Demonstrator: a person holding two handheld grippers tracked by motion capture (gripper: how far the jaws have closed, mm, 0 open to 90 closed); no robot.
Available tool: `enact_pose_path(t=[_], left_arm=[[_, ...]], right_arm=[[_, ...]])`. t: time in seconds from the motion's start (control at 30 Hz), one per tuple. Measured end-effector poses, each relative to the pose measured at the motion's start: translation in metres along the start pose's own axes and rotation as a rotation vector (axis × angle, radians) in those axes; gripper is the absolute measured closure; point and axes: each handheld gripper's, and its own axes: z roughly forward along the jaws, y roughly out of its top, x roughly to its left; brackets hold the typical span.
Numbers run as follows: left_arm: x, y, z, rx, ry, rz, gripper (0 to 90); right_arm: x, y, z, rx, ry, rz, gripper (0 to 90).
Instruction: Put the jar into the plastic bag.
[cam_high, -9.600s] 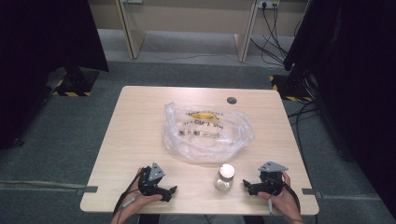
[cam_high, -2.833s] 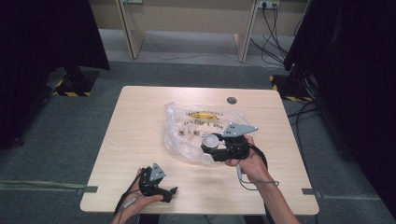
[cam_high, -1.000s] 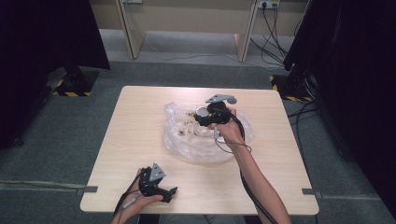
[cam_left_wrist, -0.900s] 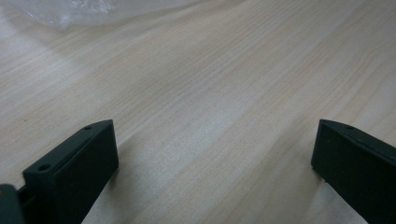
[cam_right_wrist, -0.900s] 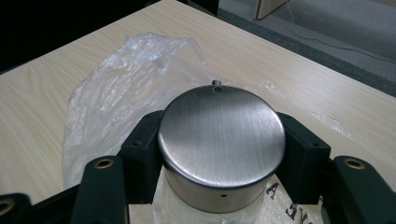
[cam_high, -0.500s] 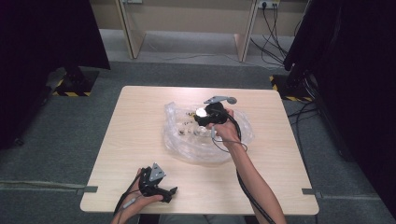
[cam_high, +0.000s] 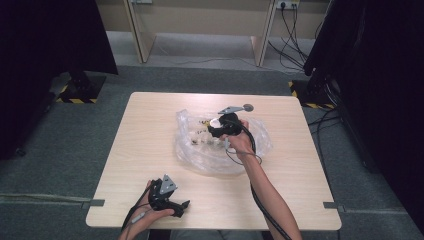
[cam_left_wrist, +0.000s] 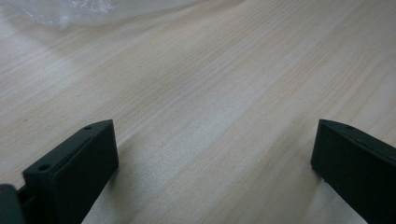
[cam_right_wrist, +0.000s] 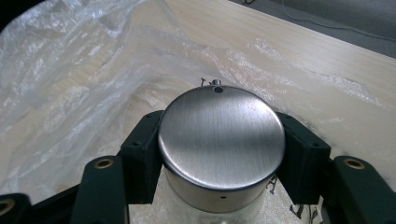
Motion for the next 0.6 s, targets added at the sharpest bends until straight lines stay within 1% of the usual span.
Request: enact_pose_path(t=[0.07, 0.2, 0.3, 0.37, 0.4, 0.5, 0.53, 0.57, 0.6], left_arm=[[0.0, 0.0, 0.0, 0.0, -0.006, -0.003, 0.0], [0.0, 0.0, 0.0, -0.001, -0.006, -0.001, 0.0], [0.0, 0.0, 0.0, -0.001, -0.009, -0.002, 0.0], [-0.001, 0.0, 0.0, -0.001, -0.014, -0.005, 0.0], [-0.001, 0.0, 0.0, 0.0, -0.021, -0.008, 0.0], [0.0, 0.0, 0.0, -0.002, -0.006, 0.001, 0.0], [0.0, 0.0, 0.0, -0.002, -0.003, 0.003, 0.0], [0.0, 0.0, 0.0, -0.003, -0.002, 0.004, 0.0], [0.0, 0.0, 0.0, -0.002, 0.003, 0.004, 0.0]], right_arm=[[0.0, -0.002, 0.0, -0.005, 0.002, -0.008, 40.0], [-0.002, -0.005, -0.002, -0.014, 0.005, 0.008, 39.9], [-0.003, -0.007, -0.002, -0.021, 0.002, 0.0, 39.3], [-0.003, -0.008, -0.003, -0.023, 0.009, 0.018, 36.2], [-0.004, -0.007, -0.005, -0.022, 0.007, 0.017, 34.9], [-0.003, -0.007, -0.007, -0.011, 0.008, 0.014, 28.6], [-0.003, -0.006, -0.008, -0.006, 0.015, 0.017, 27.3], [-0.003, -0.006, -0.01, -0.009, 0.026, 0.017, 26.6], [-0.002, -0.006, -0.012, -0.014, 0.024, 0.011, 25.2]])
